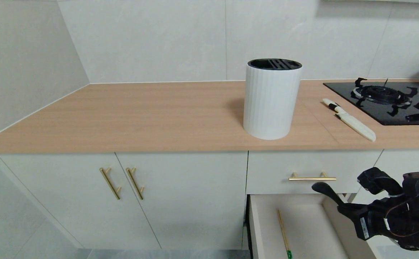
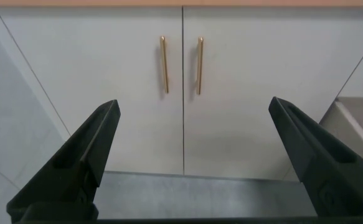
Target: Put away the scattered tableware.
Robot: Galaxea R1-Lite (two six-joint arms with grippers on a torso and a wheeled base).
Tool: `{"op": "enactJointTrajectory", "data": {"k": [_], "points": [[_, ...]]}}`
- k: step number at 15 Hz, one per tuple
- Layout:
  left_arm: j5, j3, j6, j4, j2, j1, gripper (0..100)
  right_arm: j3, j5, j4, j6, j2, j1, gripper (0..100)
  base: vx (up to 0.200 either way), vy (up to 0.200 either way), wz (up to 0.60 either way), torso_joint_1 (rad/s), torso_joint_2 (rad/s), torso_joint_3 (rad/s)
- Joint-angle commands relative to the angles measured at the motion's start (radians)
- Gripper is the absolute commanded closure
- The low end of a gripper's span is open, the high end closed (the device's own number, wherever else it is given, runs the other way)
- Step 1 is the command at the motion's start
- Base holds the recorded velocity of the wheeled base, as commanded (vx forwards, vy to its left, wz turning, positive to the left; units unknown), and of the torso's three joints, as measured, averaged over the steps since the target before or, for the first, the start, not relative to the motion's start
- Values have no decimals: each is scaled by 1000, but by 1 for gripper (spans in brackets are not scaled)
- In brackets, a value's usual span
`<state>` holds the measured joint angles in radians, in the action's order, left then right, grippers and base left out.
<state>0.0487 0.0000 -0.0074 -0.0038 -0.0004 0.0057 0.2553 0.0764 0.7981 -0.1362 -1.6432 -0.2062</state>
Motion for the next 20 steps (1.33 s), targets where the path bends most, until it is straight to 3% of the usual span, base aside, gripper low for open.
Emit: {"op": "enactJointTrajectory", "data": {"k": [1, 6, 13, 20], "points": [[0, 0, 0, -1, 0, 0, 0, -5, -1, 0, 0, -47, -24, 100, 0, 0, 0, -193, 471, 305], [0, 0, 0, -1, 0, 0, 0, -4, -3, 13, 1, -129, -27, 100, 0, 0, 0, -168, 470, 298], [0, 0, 0, -1, 0, 0, 0, -22, -7, 136, 3, -228, -27, 100, 0, 0, 0, -115, 439, 320], [0, 0, 0, -1, 0, 2, 0, -54, -40, 325, 9, -351, -25, 100, 0, 0, 0, -9, 56, 39]]}}
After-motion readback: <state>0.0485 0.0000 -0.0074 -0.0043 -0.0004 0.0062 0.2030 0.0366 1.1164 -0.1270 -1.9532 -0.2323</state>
